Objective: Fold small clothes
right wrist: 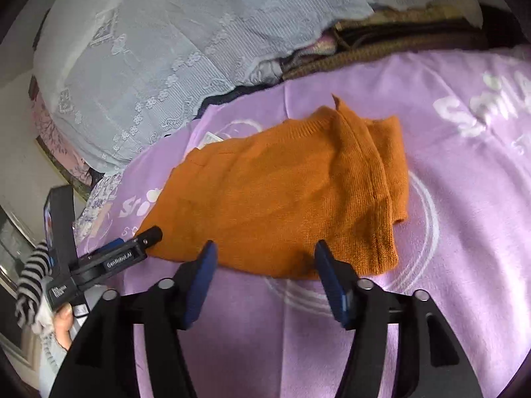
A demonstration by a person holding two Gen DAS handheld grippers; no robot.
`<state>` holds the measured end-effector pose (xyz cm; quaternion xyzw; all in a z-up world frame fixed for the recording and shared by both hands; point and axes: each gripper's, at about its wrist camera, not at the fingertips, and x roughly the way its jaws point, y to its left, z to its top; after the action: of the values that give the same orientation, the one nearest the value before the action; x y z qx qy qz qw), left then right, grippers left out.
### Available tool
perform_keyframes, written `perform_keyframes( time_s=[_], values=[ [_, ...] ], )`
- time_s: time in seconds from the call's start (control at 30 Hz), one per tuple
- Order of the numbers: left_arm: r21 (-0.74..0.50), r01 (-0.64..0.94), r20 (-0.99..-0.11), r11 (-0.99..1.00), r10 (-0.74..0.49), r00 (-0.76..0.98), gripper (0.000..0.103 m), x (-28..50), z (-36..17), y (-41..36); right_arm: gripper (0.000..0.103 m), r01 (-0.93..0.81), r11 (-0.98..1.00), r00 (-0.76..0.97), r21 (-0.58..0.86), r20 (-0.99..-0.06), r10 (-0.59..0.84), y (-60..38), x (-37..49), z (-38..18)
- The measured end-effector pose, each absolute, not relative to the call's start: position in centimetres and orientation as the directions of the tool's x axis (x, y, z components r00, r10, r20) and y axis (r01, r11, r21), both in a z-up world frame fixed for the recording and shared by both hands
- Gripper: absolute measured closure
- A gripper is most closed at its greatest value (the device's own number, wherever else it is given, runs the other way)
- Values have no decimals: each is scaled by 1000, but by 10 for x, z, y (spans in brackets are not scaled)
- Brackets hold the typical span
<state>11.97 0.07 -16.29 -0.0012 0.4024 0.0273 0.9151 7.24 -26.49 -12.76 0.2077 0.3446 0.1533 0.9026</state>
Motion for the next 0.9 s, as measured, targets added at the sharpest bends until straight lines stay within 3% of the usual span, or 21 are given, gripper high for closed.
perform_keyframes(
  time_s=[0.1, 0.23, 0.4, 0.43, 0.47, 0.57, 0.67, 0.9],
  values=[
    [16, -54, -699, 998, 50, 714, 4, 120, -155, -2, 37, -107, 914, 764, 392, -555, 328, -266, 63, -117],
    [-4, -60, -692, 998, 41, 720, 4, 127, -153, -2, 24, -48, 969, 821, 244, -542, 177, -262, 72, -107],
    [26, -62, -703, 998, 62, 709, 4, 135, -160, -8, 22, -78, 983, 801, 165, -577, 160, -249, 84, -109],
    [39, -62, -703, 997, 71, 708, 4, 136, -161, -10, 18, -83, 985, 786, 154, -597, 160, -247, 87, -112],
    [62, -62, -706, 996, 88, 702, 4, 138, -163, -13, 12, -86, 986, 769, 146, -619, 159, -245, 90, -115],
    [114, -52, -747, 992, 120, 653, 4, 148, -176, -19, 7, -96, 979, 663, 178, -723, 196, -244, 108, -134],
    [95, -44, -783, 994, 102, 614, 4, 156, -184, -16, 3, -118, 972, 650, 204, -724, 231, -246, 107, -134],
    [97, -50, -766, 994, 106, 634, 4, 151, -183, -17, 4, -112, 965, 673, 236, -697, 248, -254, 100, -131]
  ],
)
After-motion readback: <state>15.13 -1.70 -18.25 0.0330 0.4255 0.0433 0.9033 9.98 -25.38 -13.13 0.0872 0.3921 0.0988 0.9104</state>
